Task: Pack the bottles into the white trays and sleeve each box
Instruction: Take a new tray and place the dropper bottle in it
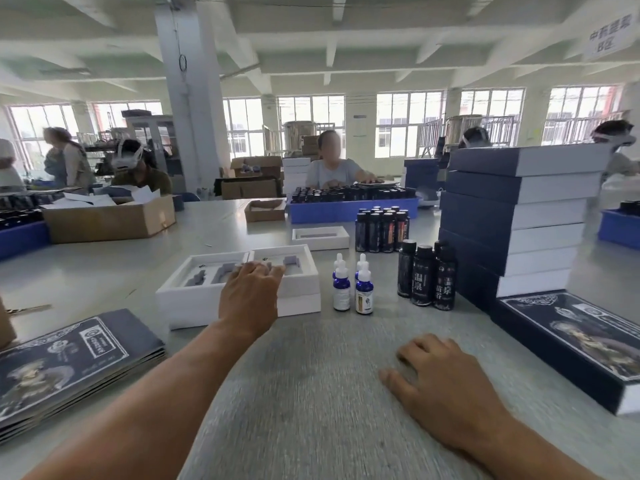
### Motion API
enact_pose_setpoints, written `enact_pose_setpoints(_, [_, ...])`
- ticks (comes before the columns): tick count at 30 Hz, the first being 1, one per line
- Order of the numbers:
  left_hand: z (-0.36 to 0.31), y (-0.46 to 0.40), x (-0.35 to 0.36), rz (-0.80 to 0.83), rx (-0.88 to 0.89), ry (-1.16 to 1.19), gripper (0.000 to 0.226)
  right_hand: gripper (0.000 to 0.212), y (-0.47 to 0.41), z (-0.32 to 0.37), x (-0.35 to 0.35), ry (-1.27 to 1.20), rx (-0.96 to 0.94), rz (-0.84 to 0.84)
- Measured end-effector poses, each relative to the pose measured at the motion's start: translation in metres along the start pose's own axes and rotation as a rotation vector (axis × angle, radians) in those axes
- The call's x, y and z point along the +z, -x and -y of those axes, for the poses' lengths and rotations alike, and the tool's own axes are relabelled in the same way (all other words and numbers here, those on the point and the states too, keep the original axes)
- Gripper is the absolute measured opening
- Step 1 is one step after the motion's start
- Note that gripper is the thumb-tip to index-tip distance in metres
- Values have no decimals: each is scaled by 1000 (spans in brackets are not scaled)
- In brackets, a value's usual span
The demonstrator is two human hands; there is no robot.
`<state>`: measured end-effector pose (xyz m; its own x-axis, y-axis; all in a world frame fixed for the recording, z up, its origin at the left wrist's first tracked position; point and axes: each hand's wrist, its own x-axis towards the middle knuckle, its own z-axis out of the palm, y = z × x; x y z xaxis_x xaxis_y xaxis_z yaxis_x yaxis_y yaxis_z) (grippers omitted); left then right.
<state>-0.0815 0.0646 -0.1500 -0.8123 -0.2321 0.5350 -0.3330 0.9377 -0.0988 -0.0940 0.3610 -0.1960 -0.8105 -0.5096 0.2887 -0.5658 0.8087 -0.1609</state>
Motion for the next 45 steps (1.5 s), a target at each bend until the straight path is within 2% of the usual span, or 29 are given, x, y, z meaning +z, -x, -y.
enact_pose_setpoints(5, [-6, 34, -22, -32, 102, 133, 47, 61, 1, 0, -1, -12, -6, 10])
enact_pose_setpoints(10, [-10, 120, -58, -99, 366, 252, 39, 63, 0, -1, -1, -6, -6, 12])
enact_pose_setpoints(13, [-16, 161, -70, -34, 513, 314, 35, 63, 0, 0, 0, 2, 3, 5])
enact_pose_setpoints(16, [-20, 172, -77, -79, 570, 385, 32, 63, 0, 0, 0, 7, 10, -3])
enact_pose_setpoints(18, [-18, 170, -78, -149, 493, 533, 33, 63, 0, 0, 1, -2, 19, 1])
enact_pose_setpoints(21, [-5, 160, -71, -195, 200, 691, 41, 60, 0, 0, 0, -29, 35, 5])
enact_pose_setpoints(24, [14, 149, -55, -48, -120, 703, 47, 58, -3, -1, -4, -58, 74, 8])
enact_pose_setpoints(26, [22, 146, -44, 77, -214, 689, 58, 57, -10, -1, -7, -83, 111, -6])
enact_pose_setpoints(29, [25, 143, -35, 133, -219, 720, 68, 57, -32, 2, -9, -233, 179, -44])
enact_pose_setpoints(32, [27, 143, -29, 138, -209, 764, 73, 68, -64, 13, -3, -408, 238, -85])
enact_pose_setpoints(36, [29, 143, -24, 134, -197, 791, 72, 81, -104, 28, 13, -437, 349, -91])
enact_pose_setpoints(40, [29, 144, -22, 122, -176, 791, 69, 58, -125, 33, 19, -372, 425, -90])
enact_pose_setpoints(45, [28, 144, -21, 131, -142, 816, 68, 36, -132, 35, 21, -392, 423, -84])
